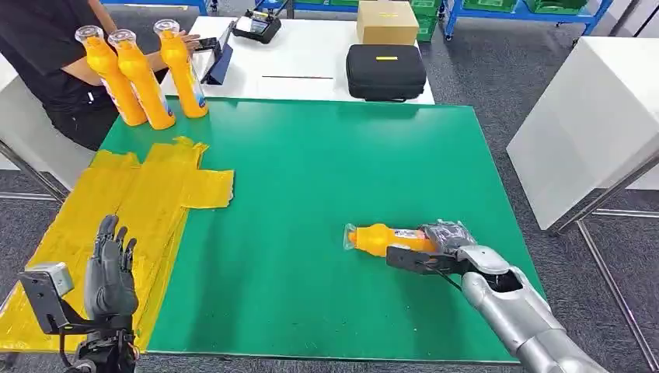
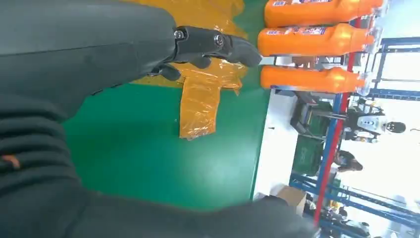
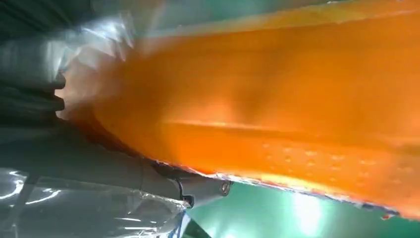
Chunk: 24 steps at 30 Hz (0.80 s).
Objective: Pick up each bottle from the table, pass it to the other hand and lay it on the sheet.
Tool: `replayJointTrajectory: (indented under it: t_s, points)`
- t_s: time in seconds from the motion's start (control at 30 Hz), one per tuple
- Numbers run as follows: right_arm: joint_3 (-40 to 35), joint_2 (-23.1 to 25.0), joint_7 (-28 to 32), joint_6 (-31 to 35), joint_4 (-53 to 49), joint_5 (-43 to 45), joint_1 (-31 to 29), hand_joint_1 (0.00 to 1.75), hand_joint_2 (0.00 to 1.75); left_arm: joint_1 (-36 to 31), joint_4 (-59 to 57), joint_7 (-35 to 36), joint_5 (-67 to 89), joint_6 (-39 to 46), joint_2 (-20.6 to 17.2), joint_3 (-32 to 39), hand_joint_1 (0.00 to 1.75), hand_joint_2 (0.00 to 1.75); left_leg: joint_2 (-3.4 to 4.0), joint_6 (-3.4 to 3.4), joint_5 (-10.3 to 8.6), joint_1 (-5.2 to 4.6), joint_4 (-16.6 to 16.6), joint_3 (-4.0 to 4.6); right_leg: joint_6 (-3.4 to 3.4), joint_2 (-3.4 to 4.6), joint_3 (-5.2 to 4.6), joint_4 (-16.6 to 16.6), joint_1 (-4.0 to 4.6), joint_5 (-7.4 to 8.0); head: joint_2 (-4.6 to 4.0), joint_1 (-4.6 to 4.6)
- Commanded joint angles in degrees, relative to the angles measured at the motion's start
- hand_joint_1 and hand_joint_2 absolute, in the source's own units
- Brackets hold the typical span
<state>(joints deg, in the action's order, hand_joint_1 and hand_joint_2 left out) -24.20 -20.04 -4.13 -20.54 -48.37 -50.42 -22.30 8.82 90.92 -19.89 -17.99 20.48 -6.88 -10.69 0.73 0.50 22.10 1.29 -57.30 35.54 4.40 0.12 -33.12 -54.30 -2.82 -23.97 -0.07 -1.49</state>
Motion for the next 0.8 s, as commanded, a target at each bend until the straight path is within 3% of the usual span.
replayJointTrajectory:
  t_s: [0.03,0.07,0.1,0.2,0.23,0.3,0.37,0.43,0.57,0.8]
  points:
    - [13.32,8.88,5.99,-11.39,-11.06,34.99,14.77,1.75,1.75,0.2,-1.75,2.58,-0.44,-7.21,3.13,0.91,0.0,1.75,-0.24,-0.01,-0.02,0.12,0.08,-0.1,-0.23,-0.22,0.23,0.15,0.14,-0.01,0.0,0.02]
    - [14.89,11.12,7.2,-17.41,-10.7,45.15,16.55,1.75,1.75,0.82,-2.75,5.23,-1.58,-8.18,2.28,-0.58,0.0,1.75,-0.44,0.0,-0.09,0.14,0.15,-0.01,-0.41,-0.42,0.22,0.25,0.19,0.0,0.0,0.04]
    - [13.46,12.01,11.34,-19.94,-11.28,51.39,15.96,1.75,1.75,0.31,-2.65,1.79,-2.22,-10.28,2.16,-1.75,0.0,1.75,-0.16,-0.07,-0.02,0.3,0.19,-0.25,-0.37,-0.14,0.42,0.4,0.3,0.04,0.0,0.05]
    - [8.35,13.89,10.2,-21.16,-12.8,60.05,12.93,1.75,1.75,0.17,-0.73,2.46,-4.92,-13.34,1.46,-4.96,0.0,1.75,0.26,-0.3,0.21,0.34,0.24,-0.39,-0.57,0.33,0.34,0.27,0.38,0.02,0.0,-0.07]
    - [5.81,14.13,8.65,-18.77,-13.11,62.38,11.6,1.75,1.75,0.4,0.22,2.42,-5.12,-12.73,1.2,-6.08,0.0,1.75,0.26,-0.27,0.31,0.3,0.09,-0.27,-0.48,0.31,0.29,0.1,0.37,-0.01,0.0,0.02]
    - [3.09,15.4,8.7,-20.24,-11.99,68.96,9.46,1.75,1.75,0.39,1.77,1.73,-6.04,-15.12,-0.01,-8.89,0.0,1.75,0.09,-0.05,-0.15,0.21,0.01,0.28,-0.33,0.24,0.48,-0.09,0.29,0.22,0.0,-0.07]
    - [-0.08,15.93,8.7,-18.04,-11.42,69.91,7.77,1.75,1.75,0.21,3.05,1.8,-6.07,-14.79,-0.26,-10.79,0.0,1.75,0.08,-0.22,-0.32,0.27,-0.07,0.84,-0.33,0.22,-0.1,-0.25,0.34,0.31,0.0,-0.07]
    - [-3.09,17.21,8.91,-14.38,-9.75,68.36,5.13,1.75,1.75,-0.11,5.19,1.54,-5.8,-15.12,-1.03,-12.96,0.0,1.75,0.12,-0.24,-0.33,0.29,-0.06,0.88,-0.32,0.25,-0.15,-0.2,0.34,0.32,0.0,0.0]
    - [-3.9,17.59,8.98,-13.47,-9.02,68.9,4.48,1.75,1.75,-0.49,5.76,1.3,-5.19,-14.98,-1.28,-13.53,0.0,1.75,0.07,-0.24,-0.3,0.23,-0.08,0.95,-0.48,0.21,-0.27,-0.29,0.28,0.27,0.0,-0.02]
    - [-8.95,25.36,6.1,-2.96,-5.58,60.99,-0.92,1.75,1.75,-3.83,7.46,6.26,-0.12,-14.38,3.47,-16.71,0.0,1.75,0.08,-0.26,-0.4,0.25,-0.05,1.2,-0.29,0.13,-0.5,-0.21,0.26,0.38,0.0,0.0]
